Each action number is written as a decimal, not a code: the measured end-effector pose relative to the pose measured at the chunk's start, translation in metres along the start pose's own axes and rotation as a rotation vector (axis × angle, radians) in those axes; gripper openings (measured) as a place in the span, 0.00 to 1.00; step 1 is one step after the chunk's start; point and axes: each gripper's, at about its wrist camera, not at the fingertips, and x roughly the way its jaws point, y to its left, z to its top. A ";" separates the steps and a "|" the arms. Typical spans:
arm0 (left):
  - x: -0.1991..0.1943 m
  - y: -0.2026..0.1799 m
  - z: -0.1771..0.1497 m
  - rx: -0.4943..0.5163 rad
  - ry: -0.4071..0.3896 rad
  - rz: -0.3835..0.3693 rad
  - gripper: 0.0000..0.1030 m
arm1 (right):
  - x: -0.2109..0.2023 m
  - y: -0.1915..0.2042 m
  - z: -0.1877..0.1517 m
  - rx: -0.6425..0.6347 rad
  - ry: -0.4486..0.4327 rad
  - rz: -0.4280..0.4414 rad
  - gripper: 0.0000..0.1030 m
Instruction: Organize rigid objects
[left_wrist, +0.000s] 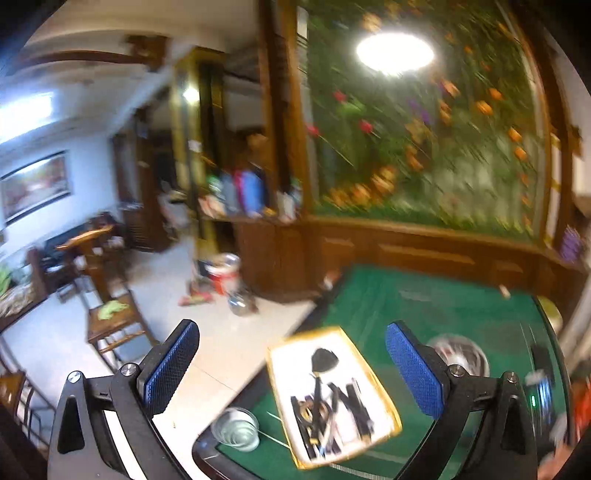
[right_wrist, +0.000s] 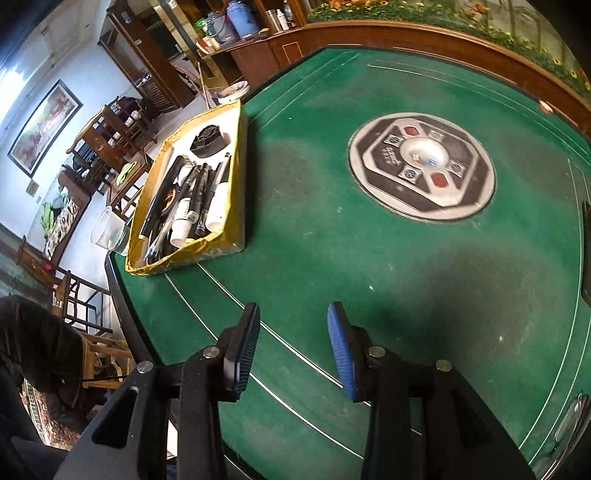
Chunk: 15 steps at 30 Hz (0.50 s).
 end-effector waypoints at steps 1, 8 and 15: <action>-0.001 -0.001 -0.001 -0.004 0.003 0.004 0.99 | -0.002 -0.002 -0.001 0.004 -0.001 0.003 0.36; 0.014 -0.022 -0.011 0.061 0.115 -0.048 0.99 | -0.010 -0.010 -0.007 0.017 -0.016 -0.001 0.37; 0.013 -0.025 -0.016 0.011 0.144 -0.134 0.99 | -0.013 -0.019 -0.011 0.040 -0.019 -0.010 0.37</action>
